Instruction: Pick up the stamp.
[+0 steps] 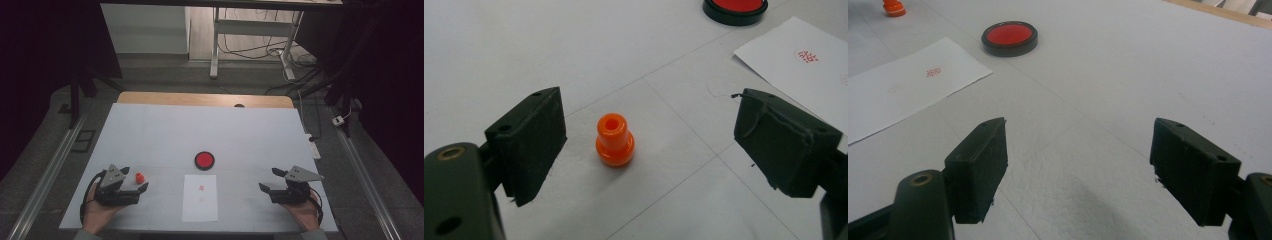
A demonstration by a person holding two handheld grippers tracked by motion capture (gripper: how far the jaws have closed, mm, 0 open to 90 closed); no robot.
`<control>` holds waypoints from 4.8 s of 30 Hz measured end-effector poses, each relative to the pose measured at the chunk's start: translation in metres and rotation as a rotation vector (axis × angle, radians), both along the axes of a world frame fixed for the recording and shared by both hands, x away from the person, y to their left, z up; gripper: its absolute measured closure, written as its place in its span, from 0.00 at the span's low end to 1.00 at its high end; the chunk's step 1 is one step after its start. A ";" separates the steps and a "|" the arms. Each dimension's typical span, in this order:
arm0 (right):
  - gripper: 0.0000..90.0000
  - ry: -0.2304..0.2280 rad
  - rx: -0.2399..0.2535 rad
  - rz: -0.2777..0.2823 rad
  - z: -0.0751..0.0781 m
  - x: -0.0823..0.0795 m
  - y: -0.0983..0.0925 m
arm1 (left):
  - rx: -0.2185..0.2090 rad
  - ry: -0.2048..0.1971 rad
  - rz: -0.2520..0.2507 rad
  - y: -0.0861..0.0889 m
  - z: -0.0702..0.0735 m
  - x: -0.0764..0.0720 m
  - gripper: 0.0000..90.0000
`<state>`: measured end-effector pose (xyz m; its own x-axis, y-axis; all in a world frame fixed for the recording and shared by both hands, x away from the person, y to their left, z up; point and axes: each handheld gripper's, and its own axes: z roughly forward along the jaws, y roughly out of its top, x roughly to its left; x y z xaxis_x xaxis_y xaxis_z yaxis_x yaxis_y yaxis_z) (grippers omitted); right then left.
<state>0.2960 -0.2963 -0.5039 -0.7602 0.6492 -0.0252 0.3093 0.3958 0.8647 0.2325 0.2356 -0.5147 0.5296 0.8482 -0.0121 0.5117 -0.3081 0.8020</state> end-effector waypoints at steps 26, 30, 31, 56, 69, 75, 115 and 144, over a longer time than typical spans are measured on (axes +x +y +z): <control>0.28 0.004 -0.051 -0.013 -0.004 -0.001 0.005 | 0.015 0.011 -0.008 -0.001 -0.004 0.000 0.15; 0.28 0.004 -0.055 -0.007 -0.004 -0.001 0.006 | 0.013 0.010 -0.006 -0.001 -0.004 0.000 0.15; 0.28 0.005 -0.055 -0.005 -0.004 -0.001 0.006 | 0.013 0.010 -0.006 -0.001 -0.004 0.000 0.15; 0.29 0.008 -0.054 0.002 -0.006 -0.001 0.009 | 0.041 0.016 -0.004 -0.001 -0.001 0.007 0.21; 0.29 0.015 -0.062 0.003 -0.007 -0.001 0.011 | 0.094 0.062 -0.006 -0.002 -0.009 0.021 0.32; 0.29 0.016 -0.063 0.004 -0.007 -0.001 0.011 | 0.108 0.077 -0.002 -0.002 -0.012 0.026 0.38; 0.30 0.014 -0.075 0.006 -0.007 -0.002 0.011 | 0.120 0.099 -0.024 0.001 -0.018 0.030 0.80; 0.30 0.000 -0.068 0.001 -0.005 -0.003 0.011 | 0.037 0.057 -0.030 0.005 -0.007 0.025 0.80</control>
